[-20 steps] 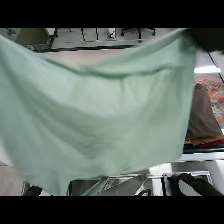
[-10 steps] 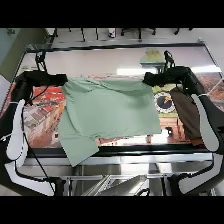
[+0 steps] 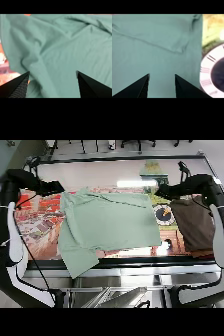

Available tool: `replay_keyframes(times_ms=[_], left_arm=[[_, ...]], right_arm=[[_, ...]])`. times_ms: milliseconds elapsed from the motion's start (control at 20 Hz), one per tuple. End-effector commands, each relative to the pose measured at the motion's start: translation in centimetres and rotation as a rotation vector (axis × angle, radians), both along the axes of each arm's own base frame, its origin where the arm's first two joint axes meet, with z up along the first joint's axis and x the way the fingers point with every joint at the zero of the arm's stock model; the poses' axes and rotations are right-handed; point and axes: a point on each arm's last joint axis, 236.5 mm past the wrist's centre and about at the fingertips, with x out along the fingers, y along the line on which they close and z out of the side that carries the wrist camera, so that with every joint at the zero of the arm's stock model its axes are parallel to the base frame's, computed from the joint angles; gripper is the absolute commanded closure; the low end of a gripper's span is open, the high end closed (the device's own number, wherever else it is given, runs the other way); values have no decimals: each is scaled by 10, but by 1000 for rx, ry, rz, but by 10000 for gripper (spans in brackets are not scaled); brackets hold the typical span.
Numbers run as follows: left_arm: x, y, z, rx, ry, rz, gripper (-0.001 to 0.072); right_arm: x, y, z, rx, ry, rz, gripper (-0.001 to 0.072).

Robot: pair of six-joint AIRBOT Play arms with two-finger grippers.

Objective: Fold the shirts.

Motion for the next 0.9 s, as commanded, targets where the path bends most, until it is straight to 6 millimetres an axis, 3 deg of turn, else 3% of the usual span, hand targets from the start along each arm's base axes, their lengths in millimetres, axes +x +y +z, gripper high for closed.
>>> replay_keyframes(times_ms=[0, 200, 300, 350, 600, 850], left_arm=[[-86, 54, -5, -37, 244, 42, 60], [-192, 84, -72, -157, 493, 168, 61], [-225, 84, -104, -202, 552, 179, 398], [-237, 80, -118, -226, 583, 182, 411], [-263, 57, -167, -269, 686, 141, 410], [-225, 24, -176, -364, 625, 66, 383]], right_arm=[[-84, -46, -19, -49, 222, 71, 355], [-144, -66, -68, 27, 377, 18, 355], [-163, -63, -84, 55, 425, 23, 354], [-167, -59, -88, 62, 433, 31, 354], [-174, -47, -97, 65, 456, 59, 353], [-174, -41, -97, 60, 458, 78, 352]])
